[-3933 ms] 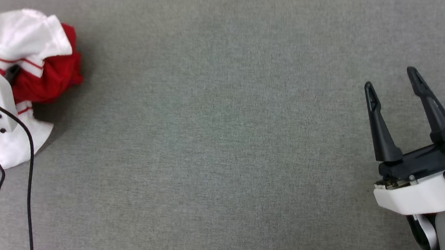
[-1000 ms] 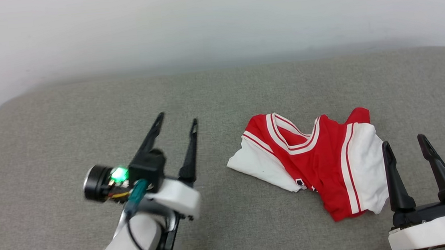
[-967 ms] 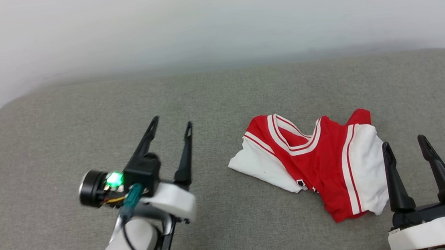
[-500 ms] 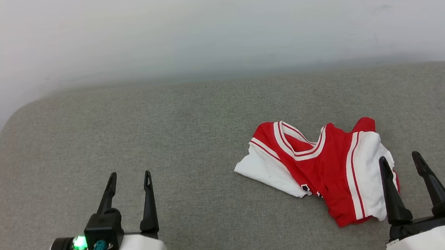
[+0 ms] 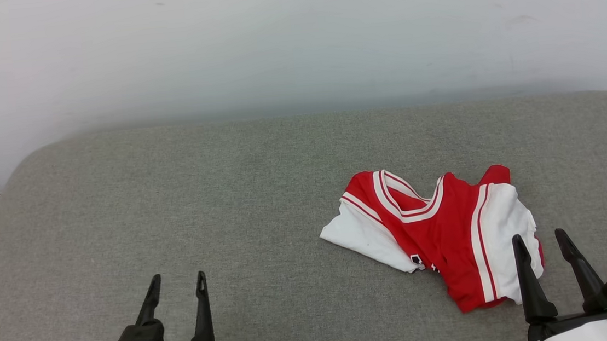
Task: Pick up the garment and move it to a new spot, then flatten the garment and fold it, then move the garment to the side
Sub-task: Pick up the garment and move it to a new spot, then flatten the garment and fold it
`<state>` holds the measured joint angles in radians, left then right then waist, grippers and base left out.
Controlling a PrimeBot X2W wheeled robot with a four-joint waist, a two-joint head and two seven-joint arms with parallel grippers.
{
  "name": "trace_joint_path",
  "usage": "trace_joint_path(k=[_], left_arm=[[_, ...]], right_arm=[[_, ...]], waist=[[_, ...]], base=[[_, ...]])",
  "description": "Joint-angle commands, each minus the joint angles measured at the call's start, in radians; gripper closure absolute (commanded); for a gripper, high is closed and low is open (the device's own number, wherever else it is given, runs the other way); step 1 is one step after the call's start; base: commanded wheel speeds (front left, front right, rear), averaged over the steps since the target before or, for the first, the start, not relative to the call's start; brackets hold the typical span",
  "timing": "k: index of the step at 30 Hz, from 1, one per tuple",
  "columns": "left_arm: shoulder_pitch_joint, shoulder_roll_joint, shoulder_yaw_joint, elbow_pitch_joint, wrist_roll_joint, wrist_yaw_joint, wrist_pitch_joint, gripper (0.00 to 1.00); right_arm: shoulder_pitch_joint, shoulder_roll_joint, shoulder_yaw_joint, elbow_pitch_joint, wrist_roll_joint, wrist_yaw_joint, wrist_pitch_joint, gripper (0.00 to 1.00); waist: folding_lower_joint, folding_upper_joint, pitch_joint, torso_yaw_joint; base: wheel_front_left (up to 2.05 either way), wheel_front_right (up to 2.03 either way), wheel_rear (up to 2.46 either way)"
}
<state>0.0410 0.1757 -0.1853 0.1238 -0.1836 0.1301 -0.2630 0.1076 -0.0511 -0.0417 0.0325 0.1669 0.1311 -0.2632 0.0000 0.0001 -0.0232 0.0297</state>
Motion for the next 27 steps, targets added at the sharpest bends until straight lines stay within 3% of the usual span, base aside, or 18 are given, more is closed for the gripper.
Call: trace_joint_path(k=[1, 15, 27], left_arm=[[0.012, -0.005, 0.008, 0.004, 0.007, -0.007, -0.003, 0.00], [0.033, -0.065, 0.084, 0.030, 0.069, -0.076, -0.003, 0.00], [0.036, -0.091, 0.117, 0.034, 0.100, -0.110, -0.003, 0.00]], right_arm=[[0.013, 0.002, -0.001, 0.003, 0.005, -0.001, -0.002, 0.00], [0.025, 0.002, -0.001, 0.044, 0.020, -0.001, -0.002, 0.00], [0.028, 0.002, -0.003, 0.049, 0.024, -0.001, -0.002, 0.00]], waist=[[0.0000, -0.0001, 0.000, 0.000], [0.0000, -0.0001, -0.007, 0.000], [0.0000, -0.0001, -0.005, 0.002]], base=[[0.00, 0.00, 0.00], [0.00, 0.00, 0.00], [0.00, 0.00, 0.00]])
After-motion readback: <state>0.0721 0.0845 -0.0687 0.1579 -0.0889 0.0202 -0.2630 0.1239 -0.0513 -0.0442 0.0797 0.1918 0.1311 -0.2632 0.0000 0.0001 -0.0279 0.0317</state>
